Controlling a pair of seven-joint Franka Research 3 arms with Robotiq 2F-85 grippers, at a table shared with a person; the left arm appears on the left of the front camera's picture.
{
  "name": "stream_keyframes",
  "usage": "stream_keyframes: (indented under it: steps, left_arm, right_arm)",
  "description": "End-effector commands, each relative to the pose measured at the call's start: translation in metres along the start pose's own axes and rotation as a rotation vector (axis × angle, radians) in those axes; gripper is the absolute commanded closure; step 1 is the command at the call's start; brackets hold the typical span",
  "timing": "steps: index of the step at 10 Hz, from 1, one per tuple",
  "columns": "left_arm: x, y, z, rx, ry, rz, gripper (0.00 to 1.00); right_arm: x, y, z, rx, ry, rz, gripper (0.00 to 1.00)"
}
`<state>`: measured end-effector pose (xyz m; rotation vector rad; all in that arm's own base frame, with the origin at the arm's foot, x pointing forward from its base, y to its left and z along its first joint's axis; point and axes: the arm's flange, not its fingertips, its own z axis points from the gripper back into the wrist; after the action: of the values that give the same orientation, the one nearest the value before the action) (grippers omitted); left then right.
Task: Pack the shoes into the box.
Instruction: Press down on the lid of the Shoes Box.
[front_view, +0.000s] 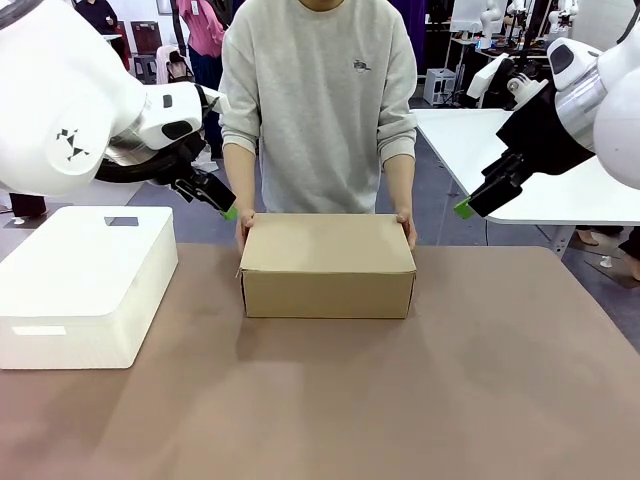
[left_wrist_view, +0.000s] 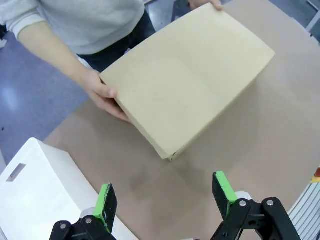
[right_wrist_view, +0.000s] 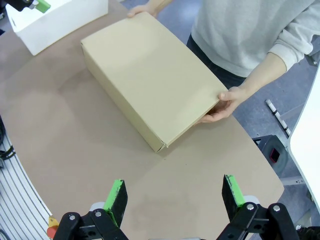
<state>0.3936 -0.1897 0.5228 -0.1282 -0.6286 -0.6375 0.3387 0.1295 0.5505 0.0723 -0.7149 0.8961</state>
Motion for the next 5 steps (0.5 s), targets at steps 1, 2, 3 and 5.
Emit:
stream_keyframes:
  steps: [1, 2, 3, 5]
  left_arm:
    - [-0.0004, -0.0005, -0.0005, -0.001, 0.005, -0.001, 0.00]
    - [-0.0004, -0.0005, -0.0005, -0.001, 0.005, -0.001, 0.00]
    - [-0.0004, -0.0005, -0.0005, -0.001, 0.005, -0.001, 0.00]
    - [-0.0004, -0.0005, -0.0005, -0.001, 0.005, -0.001, 0.00]
  right_arm:
    - [0.0000, 0.0033, -0.0004, -0.008, 0.008, -0.017, 0.00]
    - [0.0000, 0.0033, -0.0004, -0.008, 0.008, -0.017, 0.00]
    - [0.0000, 0.0033, -0.0004, -0.008, 0.008, -0.017, 0.00]
    - [0.0000, 0.0033, -0.0004, -0.008, 0.008, -0.017, 0.00]
